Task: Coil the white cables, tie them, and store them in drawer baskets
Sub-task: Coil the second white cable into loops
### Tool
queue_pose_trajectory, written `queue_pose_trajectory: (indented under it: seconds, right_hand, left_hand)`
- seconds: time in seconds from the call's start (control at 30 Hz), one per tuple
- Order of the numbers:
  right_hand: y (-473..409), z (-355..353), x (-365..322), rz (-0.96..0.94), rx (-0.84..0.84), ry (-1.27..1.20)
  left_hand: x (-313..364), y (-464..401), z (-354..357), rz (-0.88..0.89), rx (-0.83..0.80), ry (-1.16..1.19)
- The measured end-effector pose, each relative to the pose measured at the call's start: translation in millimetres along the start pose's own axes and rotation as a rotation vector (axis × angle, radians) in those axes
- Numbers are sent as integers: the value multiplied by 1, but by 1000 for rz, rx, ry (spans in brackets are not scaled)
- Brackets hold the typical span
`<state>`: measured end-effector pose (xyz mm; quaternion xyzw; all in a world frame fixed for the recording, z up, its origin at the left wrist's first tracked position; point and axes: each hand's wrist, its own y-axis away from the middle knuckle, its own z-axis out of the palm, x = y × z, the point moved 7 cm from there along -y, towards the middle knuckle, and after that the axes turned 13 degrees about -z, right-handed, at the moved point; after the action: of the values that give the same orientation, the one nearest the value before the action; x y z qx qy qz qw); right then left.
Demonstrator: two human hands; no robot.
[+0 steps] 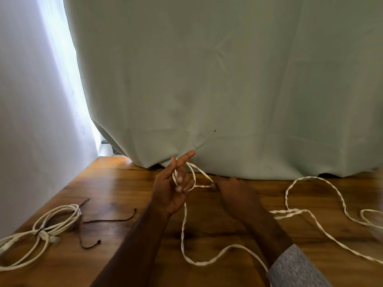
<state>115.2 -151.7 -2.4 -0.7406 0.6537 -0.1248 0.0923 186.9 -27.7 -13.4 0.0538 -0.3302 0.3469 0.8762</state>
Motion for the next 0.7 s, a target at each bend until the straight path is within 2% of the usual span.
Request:
queue_pose_trajectory:
  seconds: [0.1, 0.37, 0.57, 0.7]
  right_hand:
    - [7, 6, -10, -69, -73, 67]
    - [10, 11, -29, -178, -154, 142]
    - [11, 4, -38, -221, -142, 62]
    - [11, 3, -40, -259, -94, 36]
  left_hand:
    - [1, -3, -7, 37, 76, 55]
    - [4, -6, -9, 68, 122, 96]
    - [6, -7, -12, 119, 211, 69]
    - [10, -6, -20, 188, 299, -41]
